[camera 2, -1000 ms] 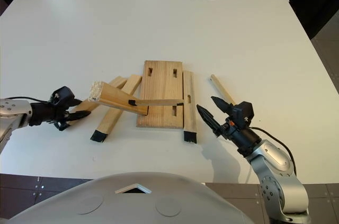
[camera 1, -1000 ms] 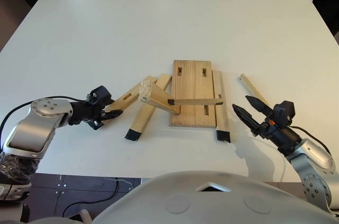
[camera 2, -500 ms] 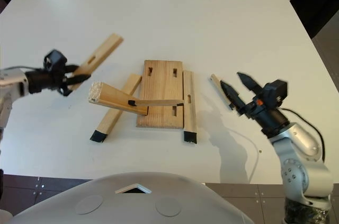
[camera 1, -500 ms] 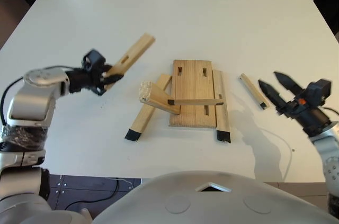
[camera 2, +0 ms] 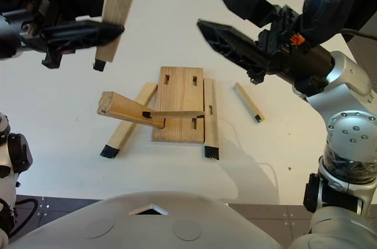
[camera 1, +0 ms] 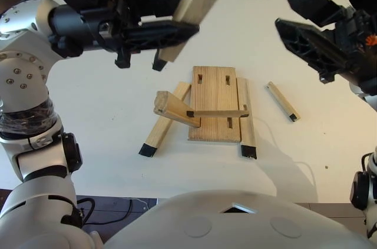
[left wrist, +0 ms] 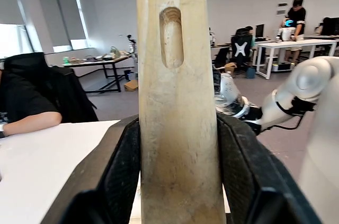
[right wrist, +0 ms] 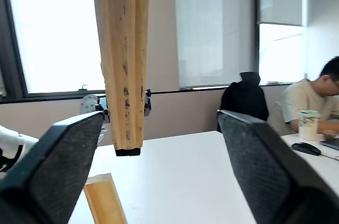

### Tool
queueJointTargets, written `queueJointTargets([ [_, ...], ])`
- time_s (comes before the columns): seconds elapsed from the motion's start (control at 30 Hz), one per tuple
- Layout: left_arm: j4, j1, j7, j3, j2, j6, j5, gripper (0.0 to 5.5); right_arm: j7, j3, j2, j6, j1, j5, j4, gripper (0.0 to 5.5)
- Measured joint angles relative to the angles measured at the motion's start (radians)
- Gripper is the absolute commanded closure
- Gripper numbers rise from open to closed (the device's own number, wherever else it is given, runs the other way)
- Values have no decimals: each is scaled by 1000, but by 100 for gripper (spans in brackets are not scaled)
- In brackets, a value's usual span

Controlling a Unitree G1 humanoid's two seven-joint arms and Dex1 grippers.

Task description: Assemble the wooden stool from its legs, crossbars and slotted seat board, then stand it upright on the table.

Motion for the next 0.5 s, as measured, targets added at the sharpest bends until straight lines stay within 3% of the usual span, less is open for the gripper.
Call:
queueJointTargets([
  [0.43,-15,40,-90,-96,26,-86,134,350,15,95,-4,59,-136,18,-16,143],
  [0.5,-18,52,-99,-104,27,-89,152,350,19,98,-4,60,-136,11,-17,165],
])
